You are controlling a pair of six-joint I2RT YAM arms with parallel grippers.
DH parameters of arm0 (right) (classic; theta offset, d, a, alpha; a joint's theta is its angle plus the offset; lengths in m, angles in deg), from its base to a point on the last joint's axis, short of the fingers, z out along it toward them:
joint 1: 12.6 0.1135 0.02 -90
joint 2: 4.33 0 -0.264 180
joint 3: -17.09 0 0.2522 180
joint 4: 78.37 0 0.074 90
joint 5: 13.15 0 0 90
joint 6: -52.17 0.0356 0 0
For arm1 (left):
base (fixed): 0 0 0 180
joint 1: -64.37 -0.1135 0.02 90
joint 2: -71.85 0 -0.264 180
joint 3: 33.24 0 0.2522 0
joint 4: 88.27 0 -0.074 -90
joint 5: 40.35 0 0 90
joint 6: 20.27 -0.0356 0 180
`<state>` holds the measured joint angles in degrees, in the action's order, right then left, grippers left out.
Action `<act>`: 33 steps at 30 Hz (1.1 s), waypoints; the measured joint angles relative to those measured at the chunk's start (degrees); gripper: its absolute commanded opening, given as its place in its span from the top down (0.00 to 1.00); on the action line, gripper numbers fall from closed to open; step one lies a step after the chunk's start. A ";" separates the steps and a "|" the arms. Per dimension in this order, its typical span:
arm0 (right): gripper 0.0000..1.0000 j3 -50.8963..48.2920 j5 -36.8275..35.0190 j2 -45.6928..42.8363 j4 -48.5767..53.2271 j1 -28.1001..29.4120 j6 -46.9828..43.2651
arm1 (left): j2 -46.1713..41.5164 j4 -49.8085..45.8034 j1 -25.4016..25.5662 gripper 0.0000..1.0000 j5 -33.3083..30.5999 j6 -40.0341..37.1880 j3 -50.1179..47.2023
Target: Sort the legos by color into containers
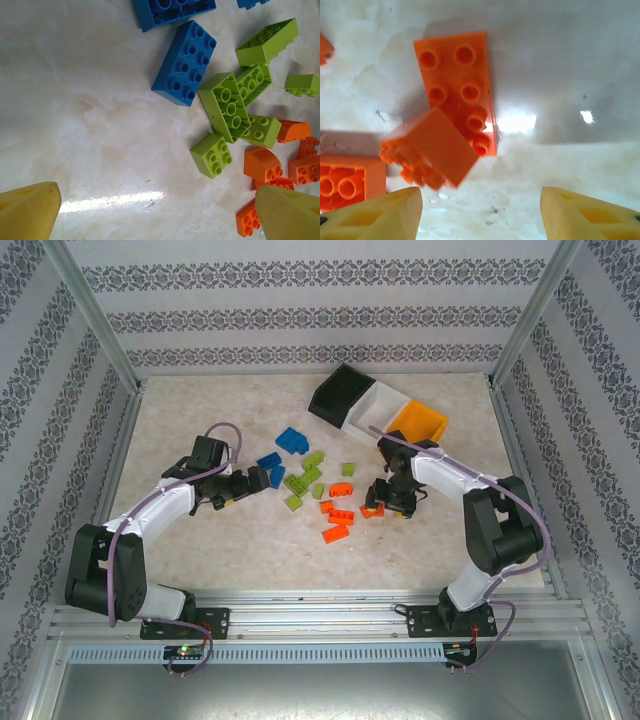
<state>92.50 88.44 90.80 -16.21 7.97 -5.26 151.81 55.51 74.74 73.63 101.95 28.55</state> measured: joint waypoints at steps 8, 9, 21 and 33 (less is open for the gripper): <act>0.33 0.28 0.81 -1.46 -0.52 2.47 -0.02 | -0.02 0.63 0.00 0.00 0.02 0.70 0.00; 0.33 0.46 0.92 -1.11 -0.59 2.45 -0.02 | -0.07 0.63 0.00 0.00 0.00 0.85 0.00; 0.32 5.01 1.29 4.79 -1.22 2.47 -0.02 | -0.85 0.61 0.00 0.00 -0.02 1.27 -0.02; 0.24 6.45 0.61 8.31 -0.35 2.47 -0.94 | -1.57 0.63 0.00 0.00 -0.02 2.14 -0.35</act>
<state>98.95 89.05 99.11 -16.56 10.44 -6.20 150.24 56.15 74.74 73.61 104.10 28.20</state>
